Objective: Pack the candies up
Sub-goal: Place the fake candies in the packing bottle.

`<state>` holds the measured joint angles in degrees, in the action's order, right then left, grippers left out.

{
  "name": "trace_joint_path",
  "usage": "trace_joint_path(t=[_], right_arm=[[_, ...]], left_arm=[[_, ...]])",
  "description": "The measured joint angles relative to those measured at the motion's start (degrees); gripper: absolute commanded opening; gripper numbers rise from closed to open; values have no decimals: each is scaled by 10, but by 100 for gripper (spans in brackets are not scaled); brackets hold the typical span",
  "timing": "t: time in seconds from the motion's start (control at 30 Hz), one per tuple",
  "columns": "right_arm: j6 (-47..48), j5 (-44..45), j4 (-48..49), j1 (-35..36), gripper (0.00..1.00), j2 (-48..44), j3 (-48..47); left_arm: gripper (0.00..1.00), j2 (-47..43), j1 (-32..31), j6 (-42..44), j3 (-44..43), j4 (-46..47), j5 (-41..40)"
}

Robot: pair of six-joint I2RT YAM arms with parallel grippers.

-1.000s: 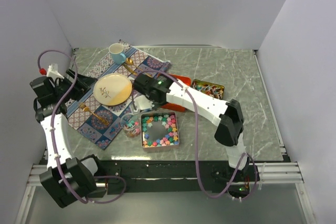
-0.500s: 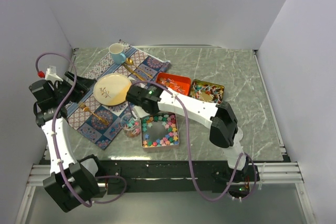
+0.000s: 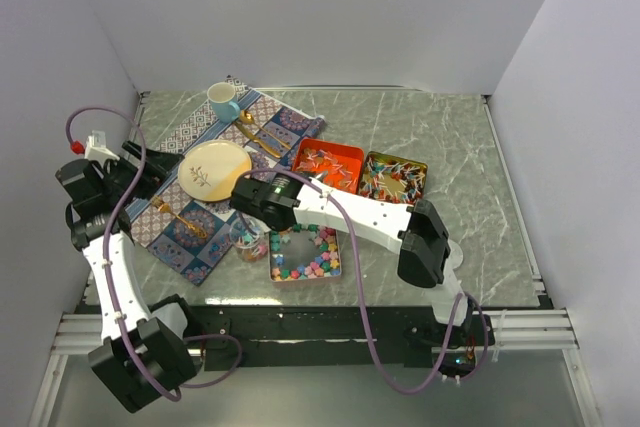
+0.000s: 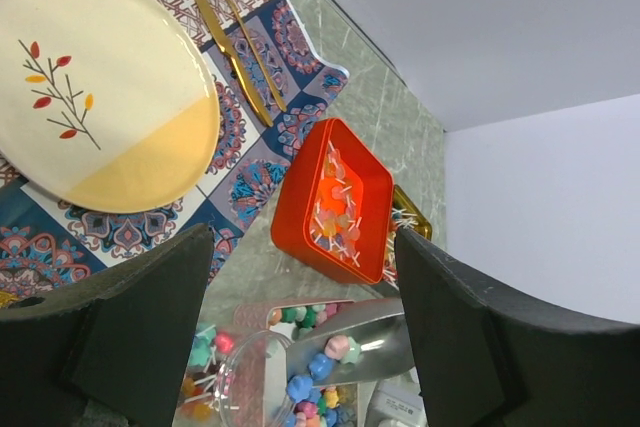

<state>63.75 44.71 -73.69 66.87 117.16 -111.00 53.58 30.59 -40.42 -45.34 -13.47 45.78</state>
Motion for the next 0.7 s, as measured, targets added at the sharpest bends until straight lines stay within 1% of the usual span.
trace_joint_path(t=[0.33,0.7], right_arm=[[13,56,-5,1,0,19,-66],[22,95,-5,25,0,19,-59]], left_arm=[[80,-7,5,-13,5,10,9],[80,-7,5,-21,5,23,14]])
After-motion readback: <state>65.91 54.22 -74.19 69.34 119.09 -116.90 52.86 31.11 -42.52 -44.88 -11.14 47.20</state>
